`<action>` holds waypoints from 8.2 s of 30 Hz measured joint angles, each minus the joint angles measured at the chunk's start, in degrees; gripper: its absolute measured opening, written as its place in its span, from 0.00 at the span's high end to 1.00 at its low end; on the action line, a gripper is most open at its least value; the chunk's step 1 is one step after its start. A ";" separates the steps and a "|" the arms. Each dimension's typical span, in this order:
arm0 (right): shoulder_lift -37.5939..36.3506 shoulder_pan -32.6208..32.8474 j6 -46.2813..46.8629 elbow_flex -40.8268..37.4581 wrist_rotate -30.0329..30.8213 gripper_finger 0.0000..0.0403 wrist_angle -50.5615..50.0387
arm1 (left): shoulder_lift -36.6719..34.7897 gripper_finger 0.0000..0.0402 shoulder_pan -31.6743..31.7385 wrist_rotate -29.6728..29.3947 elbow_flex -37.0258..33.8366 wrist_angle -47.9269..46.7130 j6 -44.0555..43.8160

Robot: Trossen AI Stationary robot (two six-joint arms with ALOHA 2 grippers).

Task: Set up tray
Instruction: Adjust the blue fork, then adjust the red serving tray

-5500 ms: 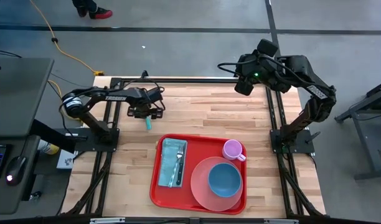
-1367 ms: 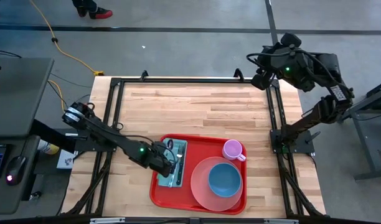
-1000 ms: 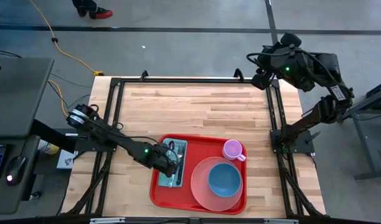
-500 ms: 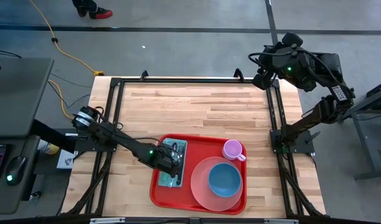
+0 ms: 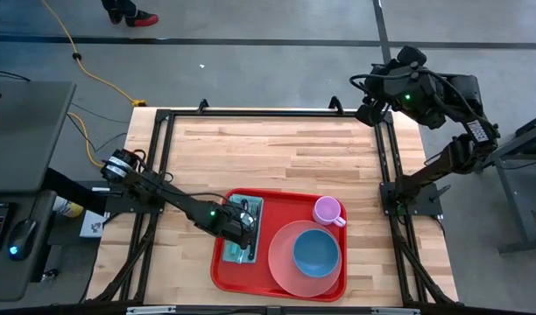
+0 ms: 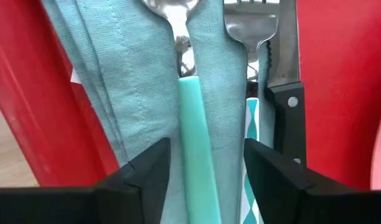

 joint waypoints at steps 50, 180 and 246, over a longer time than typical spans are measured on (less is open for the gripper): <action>0.00 0.00 0.25 0.00 0.22 0.49 -0.33 | -1.14 0.56 8.24 3.72 -0.02 4.15 22.42; 0.02 0.01 0.01 0.00 -1.26 0.49 -0.42 | -6.43 0.83 13.51 0.85 0.02 -13.55 30.22; 0.04 0.00 0.49 0.00 -2.32 0.49 -0.02 | -0.76 0.97 0.70 20.00 0.15 -7.70 29.38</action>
